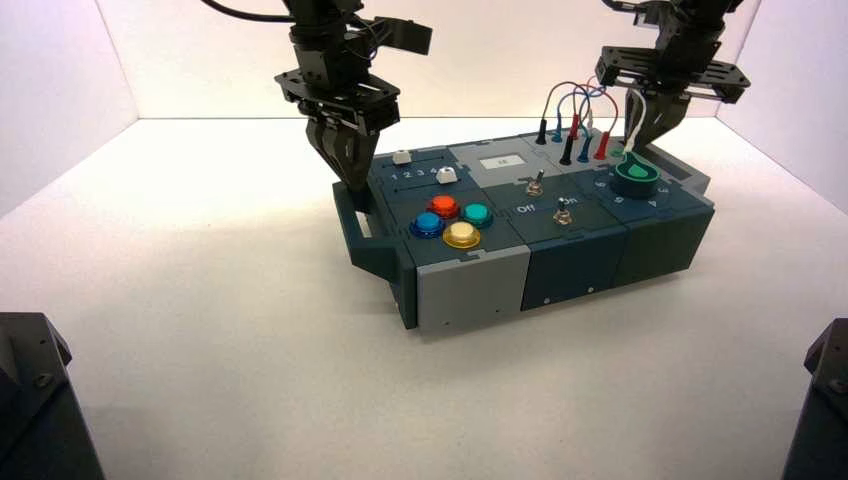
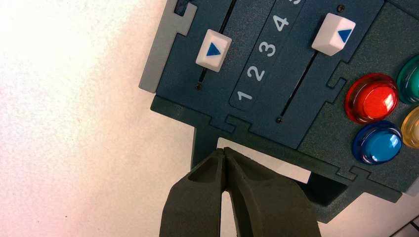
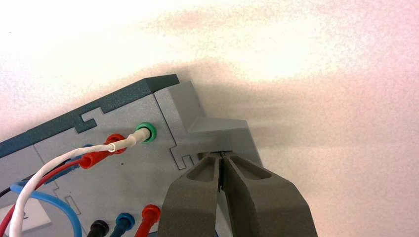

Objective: Move the box away.

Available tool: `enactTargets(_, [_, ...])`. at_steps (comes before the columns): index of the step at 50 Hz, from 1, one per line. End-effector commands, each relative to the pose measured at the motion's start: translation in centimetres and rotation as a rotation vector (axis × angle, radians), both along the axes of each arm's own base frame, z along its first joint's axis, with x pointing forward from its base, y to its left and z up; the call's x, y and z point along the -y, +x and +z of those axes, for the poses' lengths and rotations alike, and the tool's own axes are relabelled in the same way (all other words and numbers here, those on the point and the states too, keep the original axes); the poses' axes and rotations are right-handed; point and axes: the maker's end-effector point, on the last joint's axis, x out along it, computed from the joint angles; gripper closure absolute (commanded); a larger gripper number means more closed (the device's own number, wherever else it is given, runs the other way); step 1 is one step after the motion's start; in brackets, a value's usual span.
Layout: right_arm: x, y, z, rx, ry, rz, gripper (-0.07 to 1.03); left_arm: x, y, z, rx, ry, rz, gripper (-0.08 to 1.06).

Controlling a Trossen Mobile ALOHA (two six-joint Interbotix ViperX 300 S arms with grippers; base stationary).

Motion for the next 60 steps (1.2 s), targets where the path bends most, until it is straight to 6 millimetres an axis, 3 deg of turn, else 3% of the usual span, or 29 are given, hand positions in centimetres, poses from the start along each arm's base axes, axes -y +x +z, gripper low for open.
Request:
enactTargets(1, [0.2,0.6,-0.7,0.003,-0.003,-0.008,0.98,-0.8,1.8,0.3,0.033,-0.003,0.022,1.01])
enactTargets(24, [0.1,1.6,-1.3,-0.010,0.000,-0.008,0.98,-0.4,3.8,-0.2,0.062,-0.005,0.023,1.01])
enactTargets(37, [-0.2,2.0,-2.0,-0.025,0.004,-0.006,0.98,-1.5,5.3,-0.6,0.070,0.008,0.047,1.01])
enactTargets(60, [-0.3,4.3,-1.2,0.002,0.004,0.007,0.98,-2.2,8.0,-0.8,0.096,0.012,0.075,1.01])
